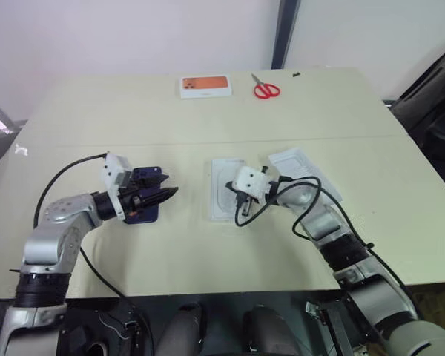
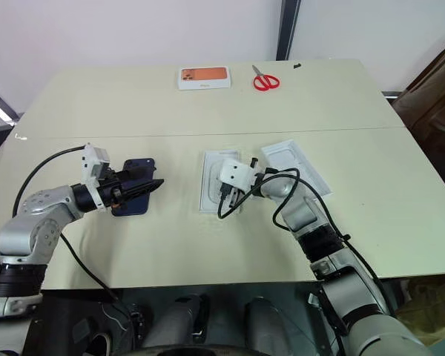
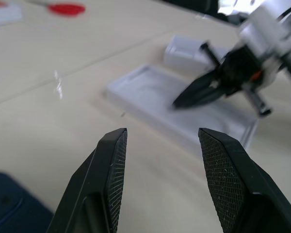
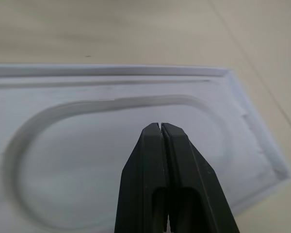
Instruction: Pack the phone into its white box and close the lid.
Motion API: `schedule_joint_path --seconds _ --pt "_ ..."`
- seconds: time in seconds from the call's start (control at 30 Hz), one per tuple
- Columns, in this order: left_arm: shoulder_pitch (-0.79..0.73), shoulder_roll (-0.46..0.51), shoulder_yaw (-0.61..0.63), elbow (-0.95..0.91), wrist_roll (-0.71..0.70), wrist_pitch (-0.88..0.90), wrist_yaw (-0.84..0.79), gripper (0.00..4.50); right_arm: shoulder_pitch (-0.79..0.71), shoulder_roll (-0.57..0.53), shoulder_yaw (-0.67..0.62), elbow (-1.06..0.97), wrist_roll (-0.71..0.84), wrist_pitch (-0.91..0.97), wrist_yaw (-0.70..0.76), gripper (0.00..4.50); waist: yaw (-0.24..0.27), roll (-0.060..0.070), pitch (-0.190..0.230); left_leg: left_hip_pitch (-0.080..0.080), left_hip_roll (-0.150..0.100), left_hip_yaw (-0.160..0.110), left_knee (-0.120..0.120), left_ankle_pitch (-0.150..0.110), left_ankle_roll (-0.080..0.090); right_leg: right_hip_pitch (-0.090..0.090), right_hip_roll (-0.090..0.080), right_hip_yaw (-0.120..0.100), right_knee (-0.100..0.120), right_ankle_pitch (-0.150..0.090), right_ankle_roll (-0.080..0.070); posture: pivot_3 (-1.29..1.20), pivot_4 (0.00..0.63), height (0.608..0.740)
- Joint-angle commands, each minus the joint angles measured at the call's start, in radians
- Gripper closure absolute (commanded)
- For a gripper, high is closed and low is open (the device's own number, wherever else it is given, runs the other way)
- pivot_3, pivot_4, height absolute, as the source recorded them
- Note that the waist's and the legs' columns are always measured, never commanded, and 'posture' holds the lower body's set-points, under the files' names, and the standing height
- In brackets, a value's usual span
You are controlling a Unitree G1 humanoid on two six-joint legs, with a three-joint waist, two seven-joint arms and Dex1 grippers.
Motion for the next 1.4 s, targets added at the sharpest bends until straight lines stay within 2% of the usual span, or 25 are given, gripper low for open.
schedule_joint_path --seconds 0.03,0.13,0.23,0.3,0.4,0.47,0.5,0.67,0.77,0.9,1.0,1.2,1.4 --pt "-0.061 0.043 0.050 0.081 -0.039 0.115 0.012 2.02 -0.046 0.017 -0.088 -0.089 0.096 0.020 0.007 4.42 -0.001 0.000 0.000 0.000 0.000 0.000 0.000 0.000 0.000 0.000 0.000 0.000 0.000 0.000 0.000 0.00 0.150 0.740" --pt "-0.108 0.088 0.097 0.174 -0.065 0.179 -0.002 2.02 -0.069 0.031 -0.093 -0.107 0.111 0.024 0.004 4.42 -0.007 0.000 0.000 0.000 0.000 0.000 -0.001 0.000 0.000 -0.001 0.000 0.000 0.001 0.000 0.000 0.00 0.150 0.740" --pt "-0.161 0.139 0.151 0.301 -0.132 0.335 -0.026 2.02 -0.101 0.093 -0.060 -0.101 0.108 0.039 -0.014 4.42 -0.016 0.000 0.000 0.000 0.001 0.000 -0.002 0.000 0.000 -0.002 0.001 0.000 0.001 0.000 0.000 0.00 0.150 0.740" --pt "-0.150 0.169 0.152 0.323 -0.129 0.342 -0.056 2.02 -0.120 0.143 -0.032 -0.078 0.088 0.029 -0.035 4.42 -0.025 0.000 0.000 0.000 0.001 0.000 -0.002 0.000 -0.001 -0.003 0.001 0.000 0.002 0.000 0.000 0.00 0.150 0.740" --pt "-0.155 0.183 0.160 0.361 -0.113 0.346 -0.048 1.19 -0.141 0.203 0.005 -0.034 0.060 0.013 -0.065 4.50 -0.027 0.000 0.000 -0.001 0.001 0.000 -0.002 0.001 -0.002 -0.007 0.001 0.000 0.002 0.000 0.000 0.00 0.150 0.740" --pt "-0.153 0.187 0.157 0.375 -0.095 0.338 -0.032 0.19 -0.157 0.232 0.046 -0.002 0.025 0.000 -0.079 4.50 -0.026 0.000 0.000 -0.001 0.001 0.000 -0.001 0.003 -0.005 -0.008 0.001 0.001 0.002 0.000 0.000 0.00 0.150 0.740" --pt "-0.152 0.188 0.156 0.382 -0.087 0.329 -0.026 0.04 -0.167 0.246 0.062 0.016 0.009 -0.005 -0.088 4.50 -0.026 0.000 0.000 -0.001 0.001 0.000 -0.001 0.003 -0.005 -0.008 0.001 0.001 0.002 0.000 0.000 0.00 0.150 0.740" --pt "-0.147 0.199 0.156 0.427 -0.089 0.368 -0.050 0.04 -0.213 0.306 0.135 0.111 -0.061 0.011 -0.109 4.50 -0.027 0.000 0.000 -0.001 0.001 0.000 -0.002 0.003 -0.005 -0.009 0.001 0.001 0.003 0.000 0.000 0.00 0.150 0.740" --pt "-0.180 0.194 0.146 0.509 -0.069 0.400 -0.031 0.04 -0.232 0.369 0.163 0.173 -0.075 0.088 -0.106 4.50 -0.028 0.000 0.000 -0.002 0.001 0.000 -0.002 0.004 -0.006 -0.011 0.001 0.001 0.005 0.000 0.000 0.00 0.150 0.740" --pt "-0.203 0.172 0.079 0.552 -0.058 0.463 -0.072 0.04 -0.259 0.447 0.219 0.289 -0.118 0.136 -0.100 4.50 -0.029 -0.001 0.000 -0.002 0.001 0.000 -0.002 0.004 -0.007 -0.013 0.001 0.001 0.008 0.000 0.000 0.00 0.150 0.740" --pt "-0.217 0.161 0.043 0.569 -0.039 0.490 -0.079 0.04 -0.282 0.492 0.208 0.341 -0.106 0.177 -0.091 4.50 -0.026 -0.001 0.000 -0.002 0.000 0.000 -0.002 0.004 -0.007 -0.013 0.001 0.001 0.008 0.000 0.000 0.00 0.150 0.740" --pt "-0.218 0.130 -0.027 0.598 0.007 0.519 -0.098 0.04 -0.309 0.529 0.212 0.404 -0.118 0.194 -0.098 4.50 -0.024 0.000 -0.002 -0.002 0.000 0.000 -0.001 0.004 -0.007 -0.012 0.000 0.001 0.008 0.000 0.000 0.00 0.150 0.740" --pt "-0.174 0.084 -0.082 0.568 0.048 0.510 -0.129 0.04 -0.306 0.513 0.208 0.412 -0.130 0.187 -0.112 4.50 -0.022 0.004 -0.008 -0.002 -0.001 0.000 -0.001 0.004 -0.007 -0.012 0.000 0.001 0.008 0.000 0.000 0.00 0.150 0.740"
